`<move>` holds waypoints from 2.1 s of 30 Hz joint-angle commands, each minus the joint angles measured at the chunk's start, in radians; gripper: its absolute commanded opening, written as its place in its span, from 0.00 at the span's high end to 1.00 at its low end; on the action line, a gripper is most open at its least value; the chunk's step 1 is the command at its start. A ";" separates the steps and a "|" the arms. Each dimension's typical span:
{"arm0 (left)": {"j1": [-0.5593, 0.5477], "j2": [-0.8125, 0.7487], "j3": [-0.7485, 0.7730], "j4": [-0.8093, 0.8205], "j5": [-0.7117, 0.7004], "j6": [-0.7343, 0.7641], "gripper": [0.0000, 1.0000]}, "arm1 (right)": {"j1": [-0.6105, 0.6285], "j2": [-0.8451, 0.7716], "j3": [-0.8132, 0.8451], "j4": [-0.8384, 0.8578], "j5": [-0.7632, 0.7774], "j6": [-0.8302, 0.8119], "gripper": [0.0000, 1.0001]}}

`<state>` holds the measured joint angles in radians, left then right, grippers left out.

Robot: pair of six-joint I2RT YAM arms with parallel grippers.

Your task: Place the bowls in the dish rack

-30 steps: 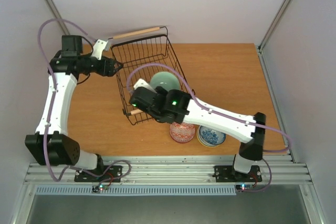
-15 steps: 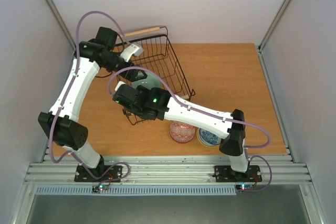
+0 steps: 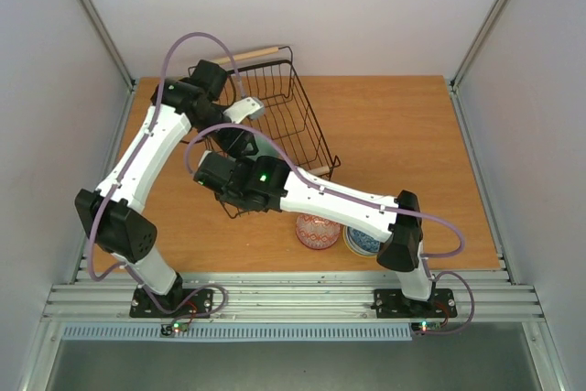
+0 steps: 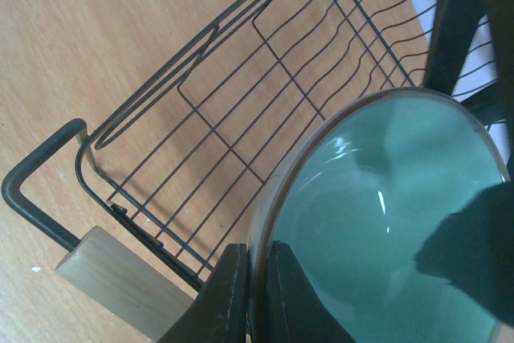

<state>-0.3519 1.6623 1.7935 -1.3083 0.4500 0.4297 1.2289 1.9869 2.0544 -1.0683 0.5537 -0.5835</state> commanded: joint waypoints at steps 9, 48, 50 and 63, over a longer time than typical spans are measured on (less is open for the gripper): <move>-0.036 -0.006 -0.071 -0.015 -0.150 0.050 1.00 | 0.006 -0.037 -0.011 0.098 0.065 -0.028 0.99; 0.212 -0.170 -0.324 0.490 0.134 -0.161 0.99 | -0.535 -0.316 -0.415 0.395 -0.783 0.345 0.35; 0.238 -0.178 -0.325 0.501 0.159 -0.185 1.00 | -0.558 -0.314 -0.437 0.437 -0.866 0.370 0.35; 0.310 -0.190 -0.379 0.542 0.329 -0.227 1.00 | -0.606 -0.317 -0.607 0.770 -1.178 0.528 0.23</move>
<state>-0.0639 1.4914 1.4189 -0.8478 0.6323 0.2390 0.6502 1.6917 1.5265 -0.5144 -0.4328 -0.1665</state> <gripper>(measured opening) 0.067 0.706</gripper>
